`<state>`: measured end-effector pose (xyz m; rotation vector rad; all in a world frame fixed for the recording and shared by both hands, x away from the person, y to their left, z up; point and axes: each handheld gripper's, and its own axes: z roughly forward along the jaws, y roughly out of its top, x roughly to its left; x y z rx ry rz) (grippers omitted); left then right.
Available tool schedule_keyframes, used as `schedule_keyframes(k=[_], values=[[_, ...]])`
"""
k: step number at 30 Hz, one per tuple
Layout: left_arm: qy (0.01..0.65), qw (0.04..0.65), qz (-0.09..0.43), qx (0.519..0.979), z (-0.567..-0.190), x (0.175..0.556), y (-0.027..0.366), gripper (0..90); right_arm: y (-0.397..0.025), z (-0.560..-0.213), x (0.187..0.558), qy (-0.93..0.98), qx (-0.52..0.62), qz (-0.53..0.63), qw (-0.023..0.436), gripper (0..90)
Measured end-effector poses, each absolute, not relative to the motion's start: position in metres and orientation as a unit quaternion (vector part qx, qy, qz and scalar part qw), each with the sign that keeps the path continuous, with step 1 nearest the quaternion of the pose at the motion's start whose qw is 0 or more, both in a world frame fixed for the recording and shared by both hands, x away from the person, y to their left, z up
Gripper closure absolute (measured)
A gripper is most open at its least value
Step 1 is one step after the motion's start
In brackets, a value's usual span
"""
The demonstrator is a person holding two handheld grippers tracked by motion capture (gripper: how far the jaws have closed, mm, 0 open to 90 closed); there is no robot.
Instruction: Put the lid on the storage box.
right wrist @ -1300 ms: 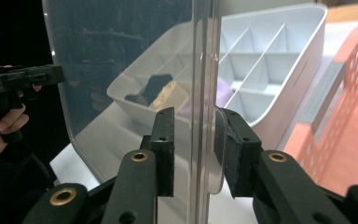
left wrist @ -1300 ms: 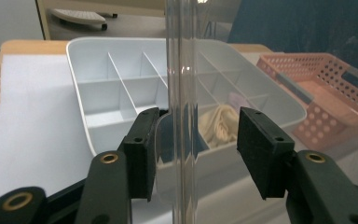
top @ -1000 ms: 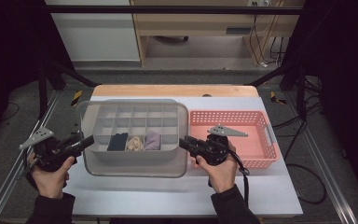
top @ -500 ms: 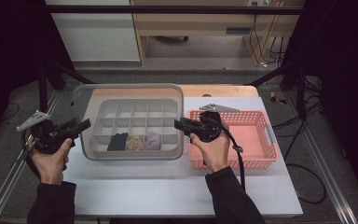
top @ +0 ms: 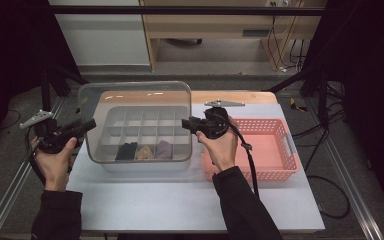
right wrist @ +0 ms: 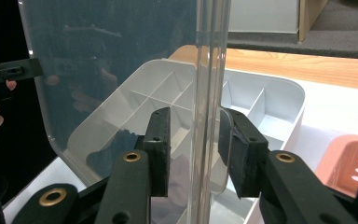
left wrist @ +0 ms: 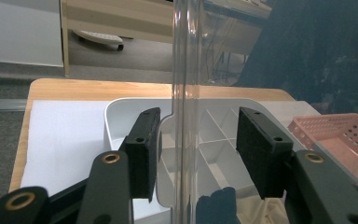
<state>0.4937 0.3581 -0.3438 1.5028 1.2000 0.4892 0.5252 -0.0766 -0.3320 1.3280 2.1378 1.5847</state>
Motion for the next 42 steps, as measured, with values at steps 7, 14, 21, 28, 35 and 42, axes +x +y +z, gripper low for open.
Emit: schedule_keyframes(k=[7,14,21,28,35,42], values=[[0.511,0.538,0.210,0.637,-0.347,0.502,0.356,49.6,-0.073,-0.337,0.535,0.720,0.454,0.518,0.084,62.8],[0.515,0.533,0.205,0.640,-0.350,0.506,0.357,49.5,-0.073,-0.341,0.539,0.723,0.461,0.509,0.078,62.6],[0.517,0.530,0.203,0.641,-0.354,0.511,0.357,49.2,-0.071,-0.345,0.543,0.725,0.468,0.501,0.070,62.4],[0.517,0.522,0.215,0.643,-0.357,0.514,0.353,46.8,-0.069,-0.349,0.547,0.727,0.467,0.497,0.079,60.1],[0.512,0.511,0.228,0.651,-0.361,0.518,0.349,43.2,-0.064,-0.354,0.551,0.726,0.474,0.490,0.091,55.8],[0.512,0.496,0.226,0.664,-0.366,0.528,0.343,40.2,-0.063,-0.359,0.556,0.724,0.483,0.482,0.101,51.9]])
